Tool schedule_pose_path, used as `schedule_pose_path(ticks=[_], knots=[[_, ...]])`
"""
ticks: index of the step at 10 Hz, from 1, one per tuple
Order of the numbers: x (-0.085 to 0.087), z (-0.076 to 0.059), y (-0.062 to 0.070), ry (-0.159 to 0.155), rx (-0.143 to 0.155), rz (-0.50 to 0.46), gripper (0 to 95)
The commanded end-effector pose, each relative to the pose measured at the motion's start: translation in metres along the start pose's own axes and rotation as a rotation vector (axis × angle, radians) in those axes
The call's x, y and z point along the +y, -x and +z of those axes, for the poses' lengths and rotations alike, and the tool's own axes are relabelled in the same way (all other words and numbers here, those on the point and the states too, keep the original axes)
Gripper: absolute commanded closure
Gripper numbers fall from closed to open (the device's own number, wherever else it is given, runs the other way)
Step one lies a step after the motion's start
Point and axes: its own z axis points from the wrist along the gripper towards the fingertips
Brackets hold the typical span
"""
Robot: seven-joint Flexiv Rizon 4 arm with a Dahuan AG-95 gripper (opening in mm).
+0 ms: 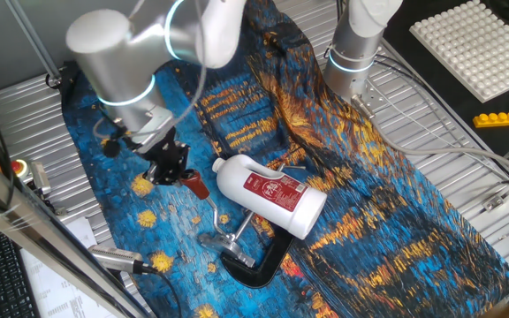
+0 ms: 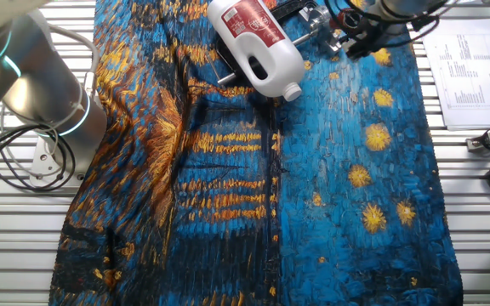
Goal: Push down the lever
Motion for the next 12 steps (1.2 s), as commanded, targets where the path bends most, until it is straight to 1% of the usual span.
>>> schedule_pose_path(ticks=[1,3,4,5,6,7,8,9,11,12], knots=[[0.0,0.0,-0.001,-0.03,-0.024,0.025,95.0],[0.0,0.0,-0.001,-0.032,-0.03,0.013,95.0],[0.0,0.0,-0.001,-0.039,-0.049,-0.002,95.0],[0.0,0.0,-0.001,-0.047,-0.096,-0.012,95.0],[0.0,0.0,-0.001,-0.055,-0.118,-0.026,95.0],[0.0,0.0,-0.001,-0.056,-0.124,-0.032,95.0],[-0.004,0.0,0.002,-0.06,-0.159,-0.068,95.0],[-0.006,0.0,0.005,-0.062,-0.178,-0.082,95.0],[-0.012,-0.003,0.011,-0.051,-0.19,-0.098,95.0],[-0.012,-0.003,0.012,-0.051,-0.193,-0.1,95.0]])
